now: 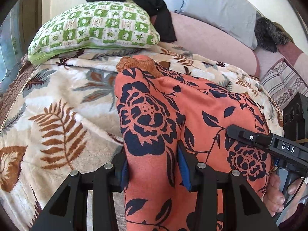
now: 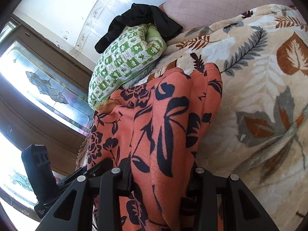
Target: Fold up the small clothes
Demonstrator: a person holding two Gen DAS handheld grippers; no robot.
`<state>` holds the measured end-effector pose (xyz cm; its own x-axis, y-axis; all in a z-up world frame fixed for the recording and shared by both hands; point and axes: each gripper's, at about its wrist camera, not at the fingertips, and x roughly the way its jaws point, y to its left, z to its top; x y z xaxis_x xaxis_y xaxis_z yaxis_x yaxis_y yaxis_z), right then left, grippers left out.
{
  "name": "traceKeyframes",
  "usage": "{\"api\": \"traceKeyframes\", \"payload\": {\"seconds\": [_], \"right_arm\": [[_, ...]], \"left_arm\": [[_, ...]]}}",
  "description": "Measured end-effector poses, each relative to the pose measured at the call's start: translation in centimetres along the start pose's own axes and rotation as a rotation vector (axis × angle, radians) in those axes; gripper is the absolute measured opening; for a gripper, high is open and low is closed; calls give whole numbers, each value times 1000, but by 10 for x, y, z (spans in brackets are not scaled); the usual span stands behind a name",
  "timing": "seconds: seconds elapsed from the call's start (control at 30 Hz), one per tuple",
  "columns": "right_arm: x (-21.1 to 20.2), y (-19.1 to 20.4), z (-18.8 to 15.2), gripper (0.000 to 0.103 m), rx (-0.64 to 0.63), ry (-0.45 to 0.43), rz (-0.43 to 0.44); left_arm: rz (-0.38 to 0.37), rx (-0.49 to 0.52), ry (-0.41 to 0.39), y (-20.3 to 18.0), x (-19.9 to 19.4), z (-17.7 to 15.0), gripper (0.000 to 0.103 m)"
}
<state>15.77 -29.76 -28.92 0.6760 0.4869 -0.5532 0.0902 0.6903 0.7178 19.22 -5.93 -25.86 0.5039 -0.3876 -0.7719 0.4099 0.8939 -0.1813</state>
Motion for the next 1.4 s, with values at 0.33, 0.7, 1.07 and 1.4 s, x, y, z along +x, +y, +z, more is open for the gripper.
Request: {"api": "traceKeyframes", "payload": {"seconds": [0.33,0.7,1.07,1.4], "right_arm": [[20,-17,-5,39,37,40,-34],[24,-22,-6,48,49,57,-65],[-6,-8,0,63,-29,-1,-165],[-31,38,-11,48,-260,-103,-95]], "left_arm": [[31,0,36,1,14,-3,47],[77,-8,51,1,24,-4,61],[150,-9,29,5,13,-2,81],[280,0,-93,8,-14,4,81]]}}
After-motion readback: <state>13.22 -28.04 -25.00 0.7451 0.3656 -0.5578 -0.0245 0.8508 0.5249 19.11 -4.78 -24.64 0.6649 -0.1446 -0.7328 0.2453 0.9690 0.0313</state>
